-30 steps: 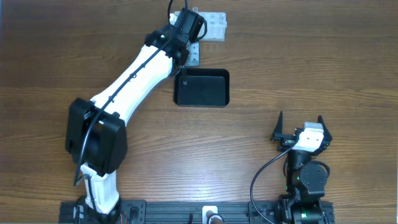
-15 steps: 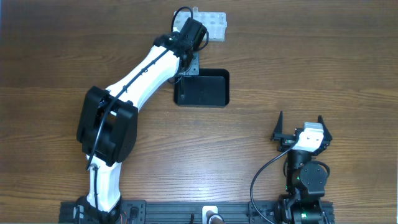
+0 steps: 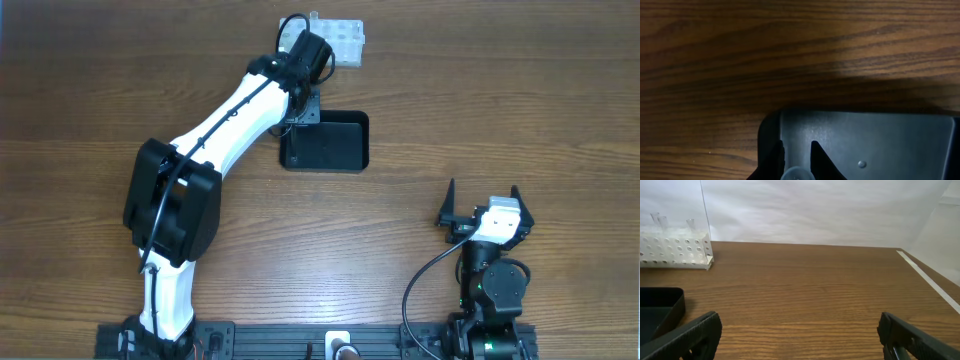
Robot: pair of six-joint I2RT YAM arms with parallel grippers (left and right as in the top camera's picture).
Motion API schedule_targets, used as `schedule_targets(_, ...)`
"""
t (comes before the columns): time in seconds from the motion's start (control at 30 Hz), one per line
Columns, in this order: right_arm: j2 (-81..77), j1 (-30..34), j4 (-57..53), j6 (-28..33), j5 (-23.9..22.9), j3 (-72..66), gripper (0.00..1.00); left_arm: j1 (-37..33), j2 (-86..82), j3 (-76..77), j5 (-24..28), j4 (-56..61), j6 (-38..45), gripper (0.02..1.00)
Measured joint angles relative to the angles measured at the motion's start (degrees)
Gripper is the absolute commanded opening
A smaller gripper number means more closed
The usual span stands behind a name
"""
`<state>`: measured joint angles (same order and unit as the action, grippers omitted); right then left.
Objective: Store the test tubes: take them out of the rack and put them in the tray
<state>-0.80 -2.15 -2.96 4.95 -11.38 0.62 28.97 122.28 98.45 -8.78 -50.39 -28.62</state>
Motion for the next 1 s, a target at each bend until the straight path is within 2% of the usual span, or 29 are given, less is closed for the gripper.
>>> schedule_targets(0.33, 0.0, 0.0, 0.0, 0.0, 0.0, 0.0, 0.991, 0.0, 1.4, 0.0, 0.4, -0.4, 0.0, 0.123)
schedule_targets(0.53, 0.0, 0.0, 0.0, 0.0, 0.0, 0.0, 0.993, 0.0, 2.8, 0.0, 0.4, 0.2, 0.0, 0.176)
schedule_targets(0.77, 0.0, 0.0, 0.0, 0.0, 0.0, 0.0, 0.991, 0.0, 2.8, 0.0, 0.7, 0.3, -0.9, 0.443)
schedule_targets(0.87, 0.0, 0.0, 0.0, 0.0, 0.0, 0.0, 0.991, 0.0, 2.8, 0.0, 0.8, 0.9, -0.9, 0.496)
schedule_targets(0.93, 0.0, 0.0, 0.0, 0.0, 0.0, 0.0, 0.991, 0.0, 2.4, 0.0, 0.5, 1.6, -0.9, 0.566)
schedule_targets(1.0, 0.0, 0.0, 0.0, 0.0, 0.0, 0.0, 0.993, 0.0, 0.9, -0.2, -0.3, 2.8, -0.8, 0.57)
